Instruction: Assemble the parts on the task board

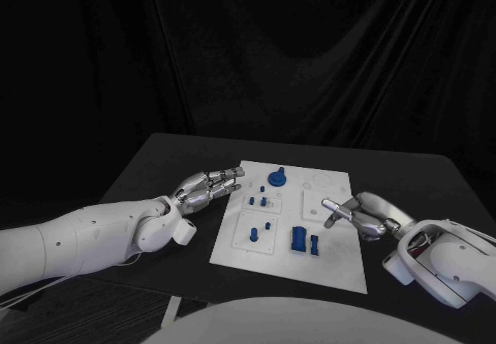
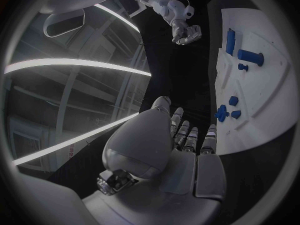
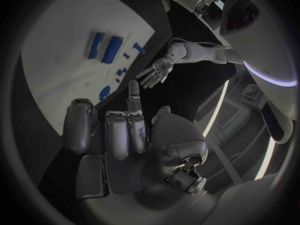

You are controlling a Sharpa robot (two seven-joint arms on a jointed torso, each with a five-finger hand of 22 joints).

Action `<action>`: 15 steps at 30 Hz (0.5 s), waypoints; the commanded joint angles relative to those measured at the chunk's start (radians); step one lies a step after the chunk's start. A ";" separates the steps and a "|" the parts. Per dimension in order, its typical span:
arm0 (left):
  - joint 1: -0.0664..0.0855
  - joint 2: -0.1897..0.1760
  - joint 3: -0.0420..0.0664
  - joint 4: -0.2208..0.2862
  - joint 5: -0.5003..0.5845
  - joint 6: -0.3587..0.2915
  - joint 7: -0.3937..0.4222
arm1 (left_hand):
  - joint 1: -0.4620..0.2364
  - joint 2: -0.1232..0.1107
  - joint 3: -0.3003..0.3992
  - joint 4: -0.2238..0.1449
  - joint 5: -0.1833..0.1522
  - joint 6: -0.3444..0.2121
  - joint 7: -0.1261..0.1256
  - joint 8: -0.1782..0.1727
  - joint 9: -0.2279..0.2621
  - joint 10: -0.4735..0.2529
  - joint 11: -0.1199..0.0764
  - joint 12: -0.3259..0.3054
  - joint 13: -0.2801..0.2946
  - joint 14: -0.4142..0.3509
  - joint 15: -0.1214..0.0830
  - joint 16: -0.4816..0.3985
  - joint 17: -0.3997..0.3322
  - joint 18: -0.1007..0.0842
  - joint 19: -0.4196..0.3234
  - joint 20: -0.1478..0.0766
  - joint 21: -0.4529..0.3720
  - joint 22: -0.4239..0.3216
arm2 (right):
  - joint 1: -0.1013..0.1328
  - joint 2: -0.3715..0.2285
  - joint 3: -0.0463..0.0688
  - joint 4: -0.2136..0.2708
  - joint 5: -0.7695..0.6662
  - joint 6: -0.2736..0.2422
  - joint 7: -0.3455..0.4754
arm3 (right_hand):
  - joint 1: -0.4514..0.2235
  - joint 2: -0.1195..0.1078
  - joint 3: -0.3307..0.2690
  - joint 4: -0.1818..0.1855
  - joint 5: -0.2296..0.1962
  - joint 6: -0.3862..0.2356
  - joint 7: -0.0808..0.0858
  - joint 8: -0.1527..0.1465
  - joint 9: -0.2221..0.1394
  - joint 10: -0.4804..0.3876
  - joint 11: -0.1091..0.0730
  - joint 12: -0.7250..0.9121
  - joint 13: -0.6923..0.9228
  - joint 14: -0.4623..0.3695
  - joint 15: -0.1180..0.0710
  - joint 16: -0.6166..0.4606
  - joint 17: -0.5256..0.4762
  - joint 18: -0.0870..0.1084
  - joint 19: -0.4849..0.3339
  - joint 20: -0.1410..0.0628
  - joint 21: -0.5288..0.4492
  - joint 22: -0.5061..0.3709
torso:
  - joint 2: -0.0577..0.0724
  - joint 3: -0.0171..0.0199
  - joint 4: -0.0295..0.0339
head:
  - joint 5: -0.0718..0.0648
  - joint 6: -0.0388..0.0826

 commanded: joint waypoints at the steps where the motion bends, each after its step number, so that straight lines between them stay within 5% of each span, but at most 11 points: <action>1: -0.001 -0.012 0.001 0.031 0.002 -0.047 0.065 | 0.009 -0.013 0.067 0.008 0.009 0.015 0.002 0.022 0.012 0.004 0.013 0.025 0.009 0.005 0.008 0.006 0.001 -0.004 0.001 -0.004 -0.001 -0.007 | 0.032 -0.006 0.000 0.002 0.186 -0.238 0.212 | -0.005 0.002 -0.065 0.003 -0.014 -0.025 -0.003 0.028 0.030 0.117 -0.007 0.017 0.274 0.071 -0.010 -0.046 0.123 0.050 -0.038 -0.010 -0.121 0.142 | 0.000 0.0002 0.0003 | -0.006 0.000; 4: 0.000 -0.026 0.002 0.052 0.002 -0.086 0.095 | -0.009 -0.020 0.056 0.015 0.008 0.029 0.001 0.030 0.013 0.011 0.010 0.037 0.010 0.004 0.002 0.005 0.001 -0.004 -0.004 -0.019 -0.004 -0.013 | 0.061 -0.001 0.000 -0.011 0.305 -0.307 0.323 | -0.003 -0.002 -0.065 0.003 -0.010 -0.045 0.001 0.025 0.037 0.051 0.000 -0.075 0.194 0.014 -0.007 -0.168 -0.063 0.080 -0.117 -0.006 -0.305 0.072 | 0.000 0.0002 0.0001 | -0.010 0.000; 5: 0.000 -0.032 0.002 0.061 0.002 -0.102 0.106 | -0.026 -0.018 0.047 0.017 0.005 0.034 -0.001 0.032 0.012 0.013 0.007 0.041 0.010 0.003 -0.002 0.005 0.000 -0.004 -0.007 -0.029 -0.006 -0.016 | 0.069 0.002 0.000 -0.018 0.350 -0.321 0.365 | 0.007 -0.014 -0.068 -0.004 0.030 -0.081 0.030 0.008 0.030 -0.342 0.034 -0.624 -0.234 -0.281 0.030 -0.671 -0.657 0.133 -0.356 0.019 -0.744 -0.112 | 0.000 0.0003 0.0001 | -0.012 0.000; 6: 0.002 -0.038 0.002 0.069 0.002 -0.118 0.118 | -0.039 -0.017 0.040 0.017 0.001 0.039 -0.003 0.034 0.013 0.014 0.005 0.045 0.011 0.002 -0.005 0.004 0.000 -0.004 -0.008 -0.034 -0.006 -0.018 | 0.075 0.006 0.000 -0.026 0.395 -0.329 0.405 | 0.034 -0.025 -0.064 0.003 0.042 -0.100 0.063 -0.002 0.022 -0.420 0.050 -0.822 -0.400 -0.306 0.057 -0.845 -0.756 0.125 -0.404 0.068 -0.875 -0.219 | 0.000 0.0004 0.0002 | -0.015 0.000; 7: 0.004 -0.042 0.002 0.076 0.002 -0.133 0.129 | -0.053 -0.015 0.031 0.018 -0.003 0.043 -0.006 0.036 0.013 0.016 0.001 0.049 0.011 0.002 -0.009 0.003 0.000 -0.005 -0.009 -0.040 -0.007 -0.020 | 0.080 0.009 0.000 -0.033 0.439 -0.330 0.442 | 0.037 -0.026 -0.064 0.000 0.043 -0.107 0.056 -0.004 0.018 -0.433 0.074 -0.869 -0.449 -0.317 0.073 -0.908 -0.793 0.130 -0.412 0.083 -0.923 -0.265 | 0.000 0.0004 0.0003 | -0.018 0.000; 8: 0.006 -0.044 0.002 0.080 0.002 -0.141 0.135 | -0.065 -0.014 0.024 0.018 -0.008 0.047 -0.008 0.037 0.013 0.017 -0.002 0.052 0.011 0.001 -0.012 0.002 -0.001 -0.005 -0.011 -0.044 -0.008 -0.021 | 0.083 0.010 0.000 -0.038 0.463 -0.327 0.462 | 0.043 -0.026 -0.064 0.002 0.046 -0.119 0.087 -0.010 0.013 -0.492 0.090 -0.936 -0.503 -0.368 0.112 -0.977 -0.833 0.129 -0.457 0.096 -0.984 -0.312 | 0.000 0.0003 0.0004 | -0.020 0.000; 9: 0.009 -0.046 0.002 0.086 0.002 -0.154 0.146 | -0.070 -0.013 0.020 0.018 -0.012 0.047 -0.009 0.038 0.013 0.017 -0.003 0.053 0.011 0.000 -0.014 0.001 -0.001 -0.005 -0.011 -0.046 -0.008 -0.022 | 0.086 0.013 0.000 -0.046 0.499 -0.318 0.492 | 0.049 -0.027 -0.063 0.001 0.049 -0.139 0.088 -0.020 0.006 -0.544 0.120 -0.985 -0.541 -0.428 0.134 -1.033 -0.862 0.124 -0.483 0.112 -1.017 -0.340 | 0.000 0.0002 0.0006 | -0.022 0.000; 10: 0.011 -0.047 0.002 0.089 0.002 -0.165 0.155 | -0.091 -0.012 0.003 0.019 -0.034 0.046 -0.017 0.037 0.012 0.013 -0.012 0.047 0.010 -0.003 -0.025 -0.004 -0.003 -0.005 -0.012 -0.057 -0.009 -0.024 | 0.087 0.016 0.000 -0.053 0.524 -0.307 0.514 | 0.074 -0.041 -0.061 0.000 0.047 -0.182 0.125 -0.040 -0.014 -0.652 0.175 -1.108 -0.654 -0.562 0.203 -1.156 -0.943 0.102 -0.592 0.158 -1.133 -0.430 | 0.000 0.0002 0.0016 | -0.026 0.000; 12: 0.015 -0.047 0.002 0.094 0.002 -0.187 0.172 | -0.111 -0.010 -0.018 0.018 -0.067 0.028 -0.035 0.028 0.010 0.001 -0.031 0.030 0.008 -0.008 -0.047 -0.015 -0.007 -0.005 -0.014 -0.077 -0.010 -0.027 | 0.089 0.023 0.000 -0.069 0.563 -0.279 0.550 | 0.094 -0.045 -0.055 0.002 0.048 -0.256 0.089 -0.074 -0.048 -0.770 0.259 -1.218 -0.789 -0.711 0.276 -1.272 -1.037 0.078 -0.709 0.211 -1.218 -0.540 | 0.000 0.0005 0.0020 | -0.028 0.000; 13: 0.016 -0.046 0.002 0.097 0.002 -0.200 0.183 | -0.117 -0.009 -0.025 0.017 -0.080 0.018 -0.041 0.023 0.008 -0.003 -0.040 0.023 0.007 -0.009 -0.054 -0.018 -0.008 -0.005 -0.015 -0.083 -0.010 -0.028 | 0.088 0.027 0.000 -0.078 0.581 -0.258 0.567 | 0.103 -0.050 -0.051 0.002 0.049 -0.302 0.073 -0.097 -0.062 -0.836 0.263 -1.255 -0.821 -0.789 0.284 -1.316 -1.064 0.064 -0.795 0.219 -1.226 -0.577 | 0.000 0.0008 0.0022 | -0.028 0.000; 15: 0.018 -0.044 0.002 0.098 0.002 -0.216 0.196 | -0.134 -0.007 -0.042 0.017 -0.113 -0.011 -0.060 0.009 0.006 -0.013 -0.059 0.007 0.006 -0.009 -0.074 -0.019 -0.008 -0.005 -0.016 -0.102 -0.011 -0.030 | 0.084 0.032 0.000 -0.089 0.599 -0.228 0.587 | 0.112 -0.064 -0.046 0.001 0.047 -0.374 0.030 -0.119 -0.087 -0.966 0.215 -1.309 -0.876 -0.936 0.248 -1.384 -1.113 0.035 -1.149 0.208 -1.229 -0.841 | -0.001 0.0014 0.0012 | -0.028 0.000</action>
